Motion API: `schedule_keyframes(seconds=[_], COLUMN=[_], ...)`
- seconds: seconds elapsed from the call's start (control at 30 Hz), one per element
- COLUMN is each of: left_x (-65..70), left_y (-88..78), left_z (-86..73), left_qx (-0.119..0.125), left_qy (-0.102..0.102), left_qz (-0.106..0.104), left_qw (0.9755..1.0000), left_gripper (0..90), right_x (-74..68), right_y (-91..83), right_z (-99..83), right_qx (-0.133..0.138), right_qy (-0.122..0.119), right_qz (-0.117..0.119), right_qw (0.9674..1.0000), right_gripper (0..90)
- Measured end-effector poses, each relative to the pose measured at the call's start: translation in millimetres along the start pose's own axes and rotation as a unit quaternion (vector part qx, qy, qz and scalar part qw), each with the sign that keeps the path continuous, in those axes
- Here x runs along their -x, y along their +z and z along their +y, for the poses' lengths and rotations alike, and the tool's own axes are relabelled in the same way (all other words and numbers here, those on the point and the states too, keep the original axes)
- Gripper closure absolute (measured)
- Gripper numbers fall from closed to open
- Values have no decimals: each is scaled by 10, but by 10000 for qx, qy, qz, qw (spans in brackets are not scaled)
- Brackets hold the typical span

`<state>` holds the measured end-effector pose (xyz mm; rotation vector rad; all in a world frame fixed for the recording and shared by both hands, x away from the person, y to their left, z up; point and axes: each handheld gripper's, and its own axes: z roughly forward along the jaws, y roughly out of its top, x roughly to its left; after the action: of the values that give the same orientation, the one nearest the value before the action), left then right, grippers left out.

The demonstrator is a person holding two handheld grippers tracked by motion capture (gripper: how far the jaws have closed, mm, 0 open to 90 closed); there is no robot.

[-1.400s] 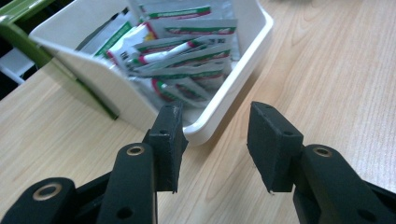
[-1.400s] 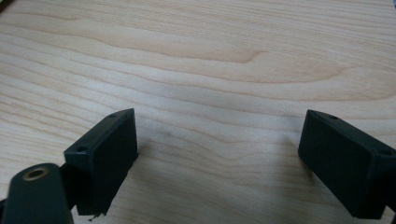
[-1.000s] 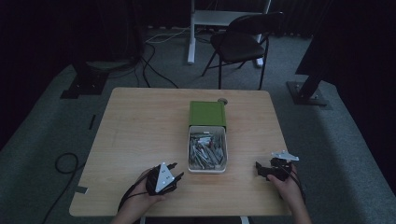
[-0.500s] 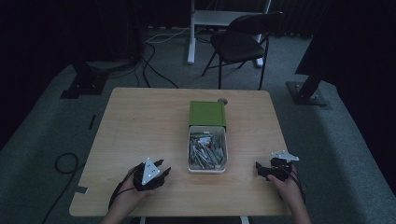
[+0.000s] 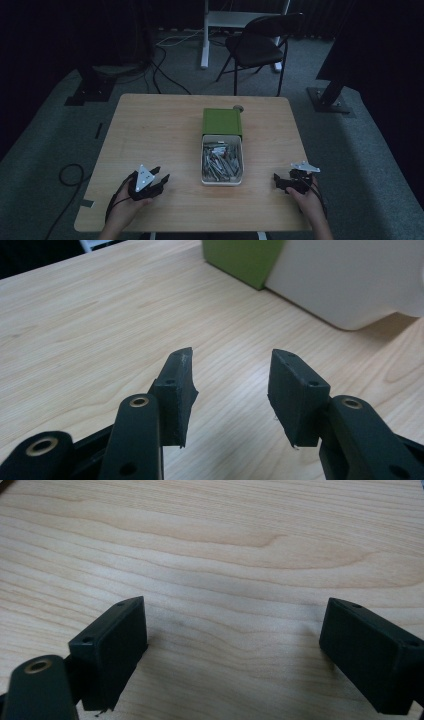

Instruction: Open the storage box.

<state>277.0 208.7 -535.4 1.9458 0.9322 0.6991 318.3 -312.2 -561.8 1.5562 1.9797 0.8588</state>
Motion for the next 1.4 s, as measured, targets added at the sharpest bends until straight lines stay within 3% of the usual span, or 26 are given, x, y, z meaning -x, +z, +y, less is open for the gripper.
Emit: schedule_keyframes(seconds=[0.43,0.5,0.77,0.8,0.83,0.87,1.07,1.1,1.13,1.17,1.2,1.27,1.3,1.33,1.4], left_x=[-217,-247,-356,-376,-376,-404,-468,-492,-492,-505,-540,-572,-572,-602,-621], left_y=[-60,-65,-76,-90,-90,-105,-134,-142,-142,-147,-163,-178,-178,-198,-210], left_z=[-114,-123,-182,-180,-180,-175,-211,-235,-235,-249,-270,-290,-290,-310,-333], left_qx=[-34,27,-99,-49,-49,-32,-227,-356,-356,-474,-553,-647,-647,-762,-849], left_qy=[-347,-361,-619,-642,-642,-706,-904,-1111,-1111,-1185,-1309,-1363,-1363,-1417,-1443], left_qz=[129,200,406,546,546,667,825,871,871,917,1079,1167,1167,1244,1322], left_qw=[9993,9991,9972,9964,9964,9953,9922,9893,9893,9876,9840,9816,9816,9791,9770], left_gripper=[394,383,235,226,211,188,159,159,160,159,159,159,159,159,159], right_x=[1,1,1,1,1,1,1,1,1,1,1,1,1,1,1], right_y=[1,1,1,1,1,1,1,1,1,1,1,1,1,1,1], right_z=[-1,0,0,0,0,0,0,0,0,0,0,0,0,0,0], right_qx=[0,0,0,0,0,0,0,1,1,1,0,1,1,0,0], right_qy=[-10,-12,-11,-11,-11,-11,-10,-11,-11,-10,-11,-10,-10,-11,-10], right_qz=[-3,-3,-3,-3,-3,-3,-3,-3,-3,-3,-3,-3,-3,-3,-3], right_qw=[10000,10000,10000,10000,10000,10000,10000,10000,10000,10000,10000,10000,10000,10000,10000], right_gripper=[113,113,113,113,113,113,113,113,113,113,113,113,113,113,112])
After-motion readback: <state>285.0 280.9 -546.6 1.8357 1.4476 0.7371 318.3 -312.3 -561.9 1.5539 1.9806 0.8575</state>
